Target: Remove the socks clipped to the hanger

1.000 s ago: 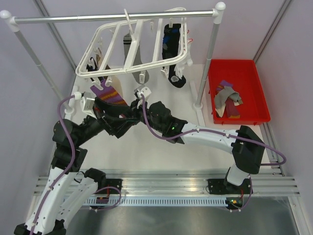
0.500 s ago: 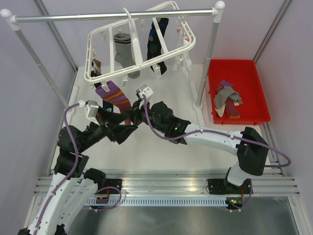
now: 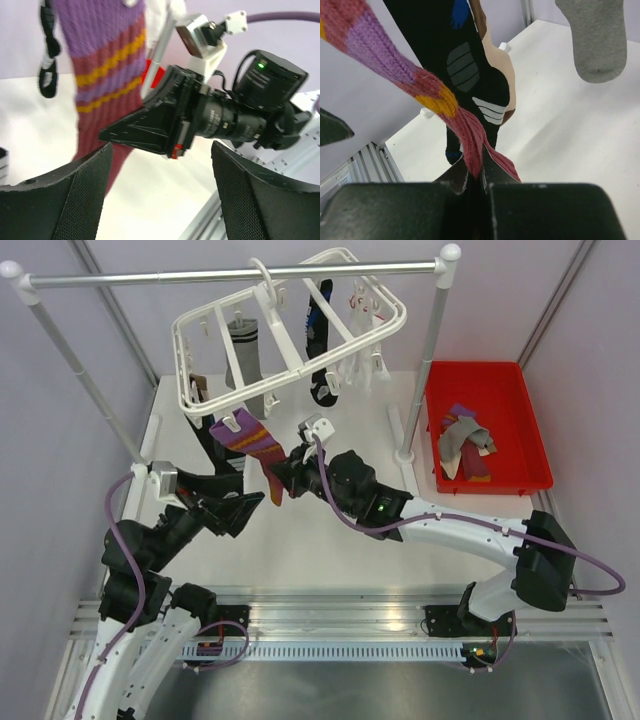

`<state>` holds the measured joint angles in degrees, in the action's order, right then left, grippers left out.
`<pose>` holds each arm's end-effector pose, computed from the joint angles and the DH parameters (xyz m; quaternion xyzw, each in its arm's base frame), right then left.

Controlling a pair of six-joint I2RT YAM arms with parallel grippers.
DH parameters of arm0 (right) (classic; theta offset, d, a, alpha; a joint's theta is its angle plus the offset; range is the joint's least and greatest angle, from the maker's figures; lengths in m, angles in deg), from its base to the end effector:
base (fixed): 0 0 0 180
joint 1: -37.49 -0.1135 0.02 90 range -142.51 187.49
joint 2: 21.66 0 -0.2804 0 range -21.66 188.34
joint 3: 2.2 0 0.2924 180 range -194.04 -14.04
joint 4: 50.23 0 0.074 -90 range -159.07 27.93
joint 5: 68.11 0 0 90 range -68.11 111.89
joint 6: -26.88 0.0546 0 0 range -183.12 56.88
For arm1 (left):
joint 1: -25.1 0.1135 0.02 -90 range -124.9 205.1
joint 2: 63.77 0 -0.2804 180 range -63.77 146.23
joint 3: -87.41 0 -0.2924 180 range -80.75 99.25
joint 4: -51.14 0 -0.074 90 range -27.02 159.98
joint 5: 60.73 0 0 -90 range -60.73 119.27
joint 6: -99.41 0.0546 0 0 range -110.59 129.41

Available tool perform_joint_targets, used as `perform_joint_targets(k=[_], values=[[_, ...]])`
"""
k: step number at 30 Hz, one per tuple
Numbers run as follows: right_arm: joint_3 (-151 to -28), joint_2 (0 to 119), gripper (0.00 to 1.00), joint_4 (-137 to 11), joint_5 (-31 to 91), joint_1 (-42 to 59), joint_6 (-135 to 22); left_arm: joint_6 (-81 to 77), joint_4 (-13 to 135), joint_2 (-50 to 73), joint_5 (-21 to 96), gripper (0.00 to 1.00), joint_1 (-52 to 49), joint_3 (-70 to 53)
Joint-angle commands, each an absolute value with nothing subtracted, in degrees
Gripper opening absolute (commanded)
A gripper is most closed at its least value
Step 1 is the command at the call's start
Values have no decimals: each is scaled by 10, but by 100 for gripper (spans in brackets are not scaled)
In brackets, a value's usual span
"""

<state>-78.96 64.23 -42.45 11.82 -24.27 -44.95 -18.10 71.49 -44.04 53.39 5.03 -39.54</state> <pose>0.2054 0.3623 0.3438 -0.2076 0.6845 0.3990 0.5738 0.1061 -0.0625 0.3966 0.1236 0.6183 -0.4277 0.6477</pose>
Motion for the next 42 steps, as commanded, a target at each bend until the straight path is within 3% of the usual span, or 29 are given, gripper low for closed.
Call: perform_joint_targets(k=[1, 15, 29, 42], values=[[-778, 608, 1, -426, 105, -244, -455, -150, 739, -449, 476, 81, 49, -376], [-757, 560, 1, -457, 105, -244, -449, -111, 726, -431, 410, 85, 49, -344], [-743, 532, 1, -479, 105, -244, -449, -122, 579, -312, 422, 86, 49, -300], [-735, 511, 1, -493, 113, -244, -448, -132, 511, -273, 411, 86, 48, -268]])
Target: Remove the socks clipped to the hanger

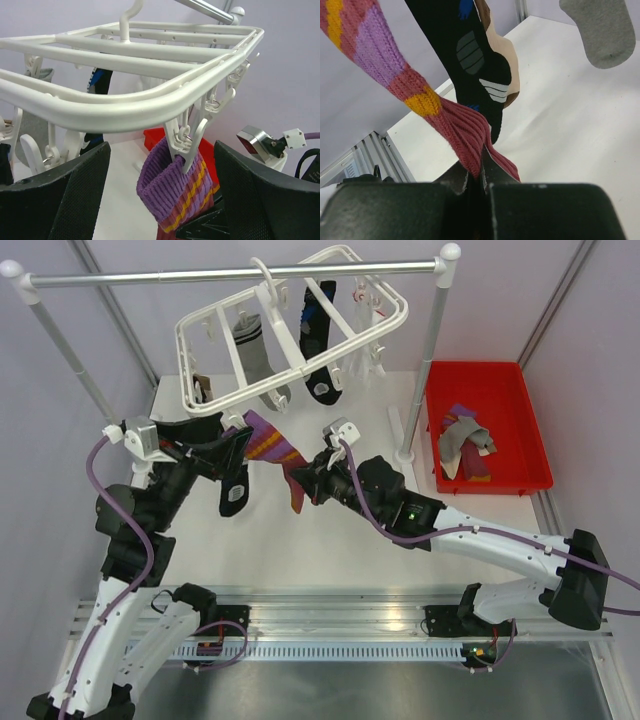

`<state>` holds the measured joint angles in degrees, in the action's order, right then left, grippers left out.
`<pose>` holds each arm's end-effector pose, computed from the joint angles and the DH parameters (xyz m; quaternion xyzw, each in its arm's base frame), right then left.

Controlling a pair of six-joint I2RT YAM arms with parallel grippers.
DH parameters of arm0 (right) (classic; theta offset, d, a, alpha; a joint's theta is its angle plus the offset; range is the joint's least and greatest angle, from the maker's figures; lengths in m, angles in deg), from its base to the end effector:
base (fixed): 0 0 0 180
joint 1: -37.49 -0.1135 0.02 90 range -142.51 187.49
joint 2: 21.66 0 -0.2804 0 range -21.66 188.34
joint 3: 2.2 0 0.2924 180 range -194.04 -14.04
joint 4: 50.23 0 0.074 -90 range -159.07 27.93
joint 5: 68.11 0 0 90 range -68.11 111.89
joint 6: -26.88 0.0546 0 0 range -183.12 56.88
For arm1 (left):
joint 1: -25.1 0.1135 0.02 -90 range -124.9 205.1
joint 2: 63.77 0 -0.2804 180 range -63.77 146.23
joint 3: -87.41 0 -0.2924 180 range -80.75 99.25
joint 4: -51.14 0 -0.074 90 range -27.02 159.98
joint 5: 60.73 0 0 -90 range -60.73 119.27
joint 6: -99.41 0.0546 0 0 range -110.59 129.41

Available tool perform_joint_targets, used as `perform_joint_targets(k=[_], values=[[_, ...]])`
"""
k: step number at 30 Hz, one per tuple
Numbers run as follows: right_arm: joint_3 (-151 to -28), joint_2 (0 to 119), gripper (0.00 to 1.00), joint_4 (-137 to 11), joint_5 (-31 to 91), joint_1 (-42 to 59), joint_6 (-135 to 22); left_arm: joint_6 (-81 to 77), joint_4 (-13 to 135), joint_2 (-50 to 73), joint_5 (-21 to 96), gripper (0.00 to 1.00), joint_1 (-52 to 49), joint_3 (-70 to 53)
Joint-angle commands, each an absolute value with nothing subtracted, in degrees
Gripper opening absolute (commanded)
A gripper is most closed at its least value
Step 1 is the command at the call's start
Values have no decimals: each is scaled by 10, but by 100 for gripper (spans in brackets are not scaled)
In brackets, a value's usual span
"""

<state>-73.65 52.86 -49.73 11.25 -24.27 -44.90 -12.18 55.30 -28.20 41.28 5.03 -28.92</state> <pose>0.1814 0.3165 0.3623 -0.2074 0.6921 0.3909 0.5703 0.1523 -0.0677 0.4660 0.0805 0.5432 -0.3498 0.7590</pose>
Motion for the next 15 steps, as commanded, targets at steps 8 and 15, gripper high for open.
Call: perform_joint_targets(k=[8, 15], values=[[-733, 514, 1, -496, 117, -244, -446, -158, 478, -250, 409, 84, 49, -264], [-731, 511, 1, -500, 116, -244, -445, -177, 458, -247, 413, 76, 49, -263]])
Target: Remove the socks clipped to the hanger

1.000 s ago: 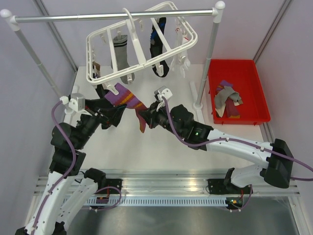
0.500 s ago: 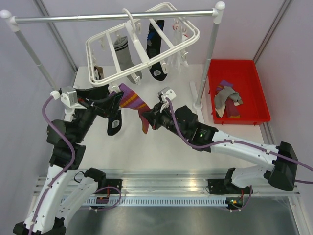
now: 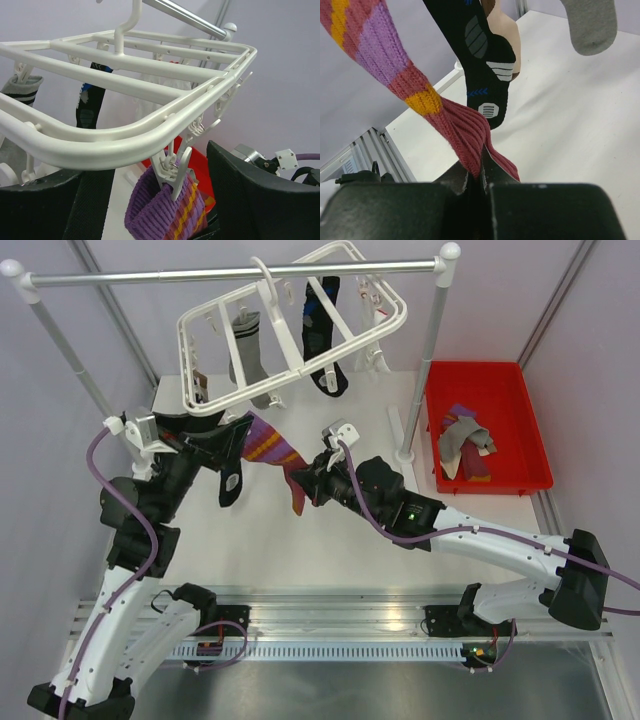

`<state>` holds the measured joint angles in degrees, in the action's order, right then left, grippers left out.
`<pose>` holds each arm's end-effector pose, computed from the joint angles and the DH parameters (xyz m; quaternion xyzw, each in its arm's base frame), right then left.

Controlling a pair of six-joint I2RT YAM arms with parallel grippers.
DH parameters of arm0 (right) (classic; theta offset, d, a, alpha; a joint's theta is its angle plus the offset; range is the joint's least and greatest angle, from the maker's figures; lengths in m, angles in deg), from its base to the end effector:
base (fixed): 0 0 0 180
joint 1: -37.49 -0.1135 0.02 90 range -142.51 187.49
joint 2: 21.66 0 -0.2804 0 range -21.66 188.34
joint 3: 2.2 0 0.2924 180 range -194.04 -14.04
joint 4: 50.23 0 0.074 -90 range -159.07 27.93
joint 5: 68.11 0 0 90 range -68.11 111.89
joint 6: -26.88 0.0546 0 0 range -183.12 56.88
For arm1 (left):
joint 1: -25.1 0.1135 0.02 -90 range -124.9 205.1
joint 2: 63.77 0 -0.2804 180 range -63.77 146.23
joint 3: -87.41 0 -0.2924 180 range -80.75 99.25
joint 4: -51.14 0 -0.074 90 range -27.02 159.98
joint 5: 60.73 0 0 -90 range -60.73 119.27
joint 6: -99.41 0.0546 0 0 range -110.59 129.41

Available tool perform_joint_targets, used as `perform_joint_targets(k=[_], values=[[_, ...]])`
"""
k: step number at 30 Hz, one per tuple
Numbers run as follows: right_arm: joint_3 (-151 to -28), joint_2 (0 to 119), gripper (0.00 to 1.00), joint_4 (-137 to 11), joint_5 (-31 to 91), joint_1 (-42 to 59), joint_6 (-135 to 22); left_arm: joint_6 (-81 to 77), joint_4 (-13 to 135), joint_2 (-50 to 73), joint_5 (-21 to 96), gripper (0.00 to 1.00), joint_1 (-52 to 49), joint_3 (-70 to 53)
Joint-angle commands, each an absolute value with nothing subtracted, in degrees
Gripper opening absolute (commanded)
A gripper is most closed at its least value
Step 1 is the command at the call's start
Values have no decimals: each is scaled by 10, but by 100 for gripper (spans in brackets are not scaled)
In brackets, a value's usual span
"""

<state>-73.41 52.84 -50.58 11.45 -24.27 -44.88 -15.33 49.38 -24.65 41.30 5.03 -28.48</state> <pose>0.1811 0.3164 0.3588 -0.2114 0.6975 0.3872 0.5647 0.1663 -0.0729 0.4713 0.0679 0.5247 -0.3736 0.7619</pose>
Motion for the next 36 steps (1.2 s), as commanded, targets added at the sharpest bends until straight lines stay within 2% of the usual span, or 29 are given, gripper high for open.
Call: perform_joint_targets(k=[1, 4, 5, 7, 8, 13, 15, 16, 24, 29, 32, 36], values=[[-732, 512, 1, -500, 116, -244, -445, -178, 455, -247, 414, 74, 49, -265], [-731, 511, 1, -502, 115, -244, -445, -181, 453, -242, 424, 65, 49, -261], [-732, 511, 1, -502, 117, -244, -445, -181, 453, -241, 426, 56, 48, -259], [-731, 510, 1, -502, 116, -244, -444, -183, 453, -240, 427, 48, 49, -260], [-733, 509, 1, -502, 116, -244, -444, -183, 453, -240, 431, 39, 49, -259], [-735, 510, 1, -506, 113, -244, -443, -184, 454, -239, 432, 24, 49, -261], [-740, 515, 1, -513, 113, -244, -440, -185, 457, -237, 431, 5, 49, -261], [-742, 516, 1, -522, 113, -244, -440, -185, 458, -238, 431, 3, 49, -259], [-713, 471, 1, -569, 69, -238, -426, -182, 472, -237, 422, 2, 49, -255], [-684, 414, 1, -660, 25, -205, -396, -179, 487, -238, 421, 2, 48, -250], [-679, 379, 1, -729, 49, -113, -364, -179, 492, -241, 420, 2, 49, -252], [-692, 343, 1, -777, 126, 104, -354, -180, 492, -242, 417, 2, 49, -257]])
